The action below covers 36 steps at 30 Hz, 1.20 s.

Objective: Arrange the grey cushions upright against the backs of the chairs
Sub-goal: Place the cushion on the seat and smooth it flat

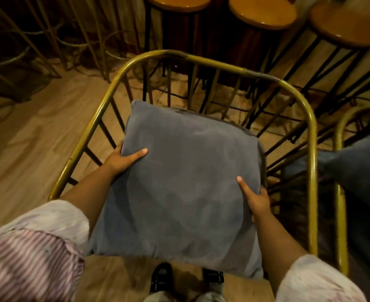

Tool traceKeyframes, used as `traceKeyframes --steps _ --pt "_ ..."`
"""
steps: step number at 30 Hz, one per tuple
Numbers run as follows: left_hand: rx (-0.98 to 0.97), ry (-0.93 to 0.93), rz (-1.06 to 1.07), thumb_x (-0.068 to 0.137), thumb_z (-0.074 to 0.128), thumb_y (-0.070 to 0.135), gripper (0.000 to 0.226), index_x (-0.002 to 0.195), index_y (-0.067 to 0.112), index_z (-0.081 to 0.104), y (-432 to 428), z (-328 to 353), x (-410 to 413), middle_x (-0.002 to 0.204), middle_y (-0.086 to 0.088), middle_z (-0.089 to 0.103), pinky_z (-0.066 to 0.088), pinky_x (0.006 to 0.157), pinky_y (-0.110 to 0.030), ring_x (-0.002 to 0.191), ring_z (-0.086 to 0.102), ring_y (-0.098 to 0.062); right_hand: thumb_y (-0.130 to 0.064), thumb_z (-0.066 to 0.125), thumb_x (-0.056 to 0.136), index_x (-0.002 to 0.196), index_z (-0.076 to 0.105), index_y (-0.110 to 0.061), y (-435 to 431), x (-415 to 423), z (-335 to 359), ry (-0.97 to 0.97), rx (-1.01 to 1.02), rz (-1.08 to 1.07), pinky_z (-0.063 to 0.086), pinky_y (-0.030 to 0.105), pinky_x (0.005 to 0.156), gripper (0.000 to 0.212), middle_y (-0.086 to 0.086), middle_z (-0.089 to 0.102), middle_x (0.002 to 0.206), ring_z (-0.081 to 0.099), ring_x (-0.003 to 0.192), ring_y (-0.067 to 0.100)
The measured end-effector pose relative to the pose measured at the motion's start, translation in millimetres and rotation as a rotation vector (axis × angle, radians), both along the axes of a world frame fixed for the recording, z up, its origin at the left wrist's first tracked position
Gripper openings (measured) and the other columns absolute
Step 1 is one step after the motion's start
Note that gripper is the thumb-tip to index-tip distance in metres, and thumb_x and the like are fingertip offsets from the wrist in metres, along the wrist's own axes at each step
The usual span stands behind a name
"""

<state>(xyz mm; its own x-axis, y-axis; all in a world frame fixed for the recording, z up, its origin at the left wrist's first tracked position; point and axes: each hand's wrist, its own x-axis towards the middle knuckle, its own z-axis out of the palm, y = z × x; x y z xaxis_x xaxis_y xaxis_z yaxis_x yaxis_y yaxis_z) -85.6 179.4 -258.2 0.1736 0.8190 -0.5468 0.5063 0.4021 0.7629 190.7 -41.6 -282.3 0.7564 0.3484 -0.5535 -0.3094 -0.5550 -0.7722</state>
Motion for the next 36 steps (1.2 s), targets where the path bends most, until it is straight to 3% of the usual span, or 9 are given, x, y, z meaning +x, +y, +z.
traceKeyframes --steps 5,13,18,20,24,28,30,33,36 --pt "-0.037 0.013 -0.042 0.061 0.076 0.06 0.1 0.147 0.032 0.031 2 -30 -11 0.146 -0.002 0.046 0.044 0.099 -0.041 0.128 0.049 -0.03 -0.048 0.08 0.066 0.141 0.042 -0.014 -13 -12 -28 0.006 -0.084 -0.024 0.04 0.053 0.107 0.091 0.013 0.046 0.145 0.046 0.128 0.039" --pt "0.006 -0.002 -0.126 0.079 0.071 0.04 0.089 0.151 0.033 0.02 -3 -61 -9 0.153 -0.003 0.035 0.037 0.11 -0.043 0.136 0.04 -0.029 -0.046 0.079 0.068 0.144 0.04 -0.017 -20 -26 -57 -0.019 -0.12 -0.105 0.039 0.051 0.107 0.09 0.012 0.046 0.146 0.045 0.129 0.039" --pt "0.023 0.045 -0.129 0.081 0.068 0.042 0.086 0.151 0.034 0.018 -3 -66 -13 0.156 -0.003 0.03 0.034 0.111 -0.044 0.14 0.035 -0.031 -0.059 0.077 0.062 0.143 0.039 -0.025 -23 -37 -56 -0.141 -0.165 -0.129 0.04 0.055 0.106 0.096 0.011 0.048 0.144 0.046 0.128 0.04" --pt "-0.004 0.103 -0.173 0.082 0.065 0.046 0.087 0.152 0.035 0.013 -1 -70 -12 0.157 -0.005 0.027 0.032 0.113 -0.045 0.141 0.033 -0.032 -0.061 0.076 0.061 0.145 0.035 -0.028 -26 -38 -57 -0.15 -0.2 -0.133 0.039 0.055 0.107 0.099 0.01 0.046 0.146 0.045 0.13 0.04" --pt "-0.047 0.39 -0.317 0.083 0.048 0.064 0.093 0.152 0.032 -0.005 2 -80 0 0.161 -0.014 0.014 0.023 0.117 -0.052 0.144 0.022 -0.041 -0.049 0.069 0.078 0.15 0.025 -0.019 -21 -30 -60 0.014 -0.231 0.002 0.039 0.048 0.105 0.09 0.015 0.039 0.151 0.042 0.132 0.041" --pt "-0.063 0.545 -0.383 0.077 0.045 0.074 0.105 0.151 0.025 -0.011 -18 -60 27 0.16 -0.022 0.002 0.014 0.118 -0.055 0.145 0.008 -0.047 -0.052 0.065 0.08 0.148 0.028 -0.009 -15 -22 -46 0.011 -0.27 0.087 0.039 0.05 0.107 0.089 0.02 0.041 0.148 0.043 0.13 0.043" --pt "-0.046 0.489 -0.439 0.081 0.05 0.066 0.103 0.152 0.021 -0.008 -36 -33 50 0.16 -0.023 0.004 0.013 0.119 -0.053 0.146 0.007 -0.045 -0.053 0.063 0.081 0.148 0.029 -0.008 -20 -16 -22 -0.099 -0.291 0.099 0.038 0.048 0.108 0.087 0.022 0.041 0.148 0.042 0.132 0.042" --pt "0.052 0.269 -0.581 0.088 0.057 0.047 0.088 0.153 0.011 0.01 -61 15 96 0.156 -0.02 0.026 0.026 0.117 -0.043 0.144 0.027 -0.036 -0.05 0.059 0.085 0.147 0.032 -0.012 -36 4 26 -0.343 -0.23 0.099 0.037 0.046 0.108 0.078 0.021 0.042 0.146 0.041 0.133 0.04" --pt "0.198 0.134 -0.749 0.091 0.056 0.038 0.071 0.149 0.007 0.027 -89 69 158 0.154 -0.014 0.034 0.026 0.113 -0.032 0.142 0.034 -0.029 -0.043 0.059 0.087 0.144 0.036 -0.009 -67 43 76 -0.525 -0.137 0.037 0.034 0.044 0.111 0.07 0.019 0.045 0.144 0.042 0.133 0.037"
